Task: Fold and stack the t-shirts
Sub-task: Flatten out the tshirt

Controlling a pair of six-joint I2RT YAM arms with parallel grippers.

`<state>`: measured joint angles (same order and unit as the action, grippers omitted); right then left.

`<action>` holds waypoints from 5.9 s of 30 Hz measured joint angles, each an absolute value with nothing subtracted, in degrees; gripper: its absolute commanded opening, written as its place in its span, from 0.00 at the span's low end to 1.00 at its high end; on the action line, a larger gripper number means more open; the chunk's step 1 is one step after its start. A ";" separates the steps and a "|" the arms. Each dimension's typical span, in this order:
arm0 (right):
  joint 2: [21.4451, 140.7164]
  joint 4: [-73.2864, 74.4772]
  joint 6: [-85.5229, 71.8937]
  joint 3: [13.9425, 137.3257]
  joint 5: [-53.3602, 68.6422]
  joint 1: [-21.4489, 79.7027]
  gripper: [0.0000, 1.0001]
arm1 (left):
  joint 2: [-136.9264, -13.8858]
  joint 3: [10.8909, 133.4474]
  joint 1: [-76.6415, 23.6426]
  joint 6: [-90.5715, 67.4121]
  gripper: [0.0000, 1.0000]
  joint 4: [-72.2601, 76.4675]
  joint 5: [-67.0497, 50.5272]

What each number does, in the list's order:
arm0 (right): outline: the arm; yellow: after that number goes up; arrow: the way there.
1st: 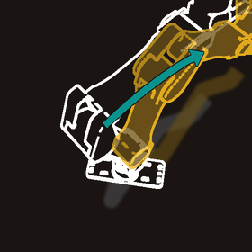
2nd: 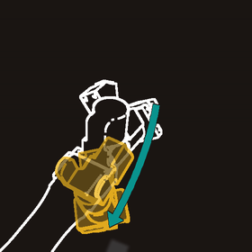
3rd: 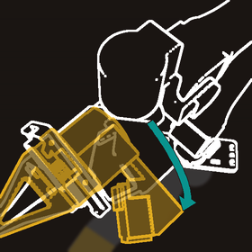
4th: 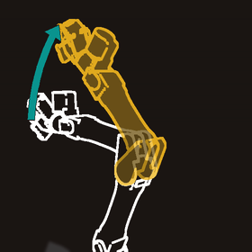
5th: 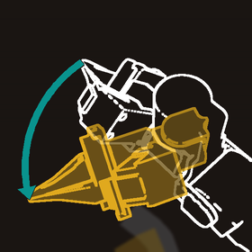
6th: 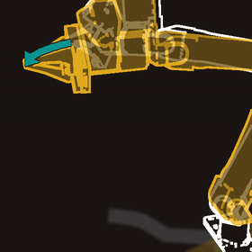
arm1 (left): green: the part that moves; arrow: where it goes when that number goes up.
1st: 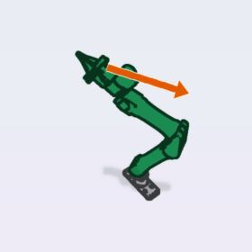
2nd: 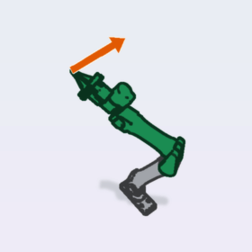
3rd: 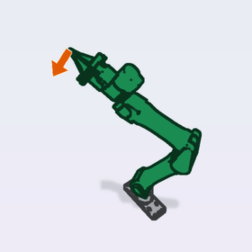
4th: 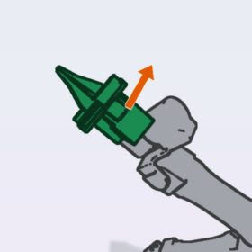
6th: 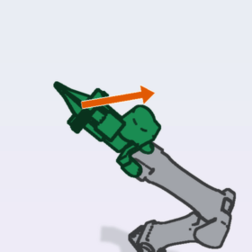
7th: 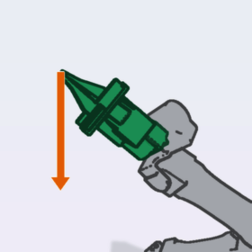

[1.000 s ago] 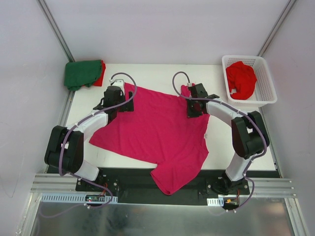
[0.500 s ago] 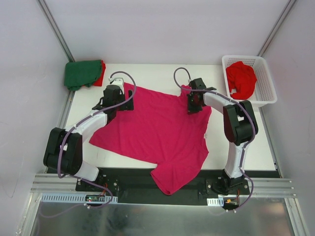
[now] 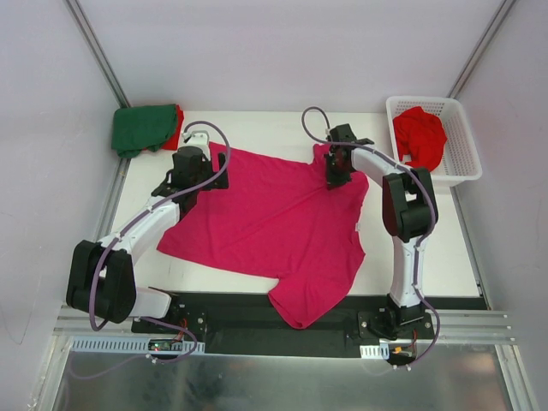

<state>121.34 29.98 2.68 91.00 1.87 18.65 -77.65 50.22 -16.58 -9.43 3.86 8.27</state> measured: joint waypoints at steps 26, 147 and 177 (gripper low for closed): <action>129.86 37.21 5.67 106.04 -1.19 13.21 0.01 | -77.19 50.26 -16.58 -8.10 0.97 2.22 8.16; 72.84 28.88 -13.28 47.05 3.36 33.52 0.01 | -79.83 71.48 -19.79 -20.29 0.00 -5.52 -16.69; 94.48 37.23 -16.58 55.11 -14.35 24.01 0.01 | -63.59 60.90 -15.64 -13.02 0.00 -12.10 -8.21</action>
<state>94.48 37.23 -16.58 55.11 -14.35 24.01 -63.59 60.90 -15.64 -13.02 -12.10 -8.21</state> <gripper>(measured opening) 0.017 0.003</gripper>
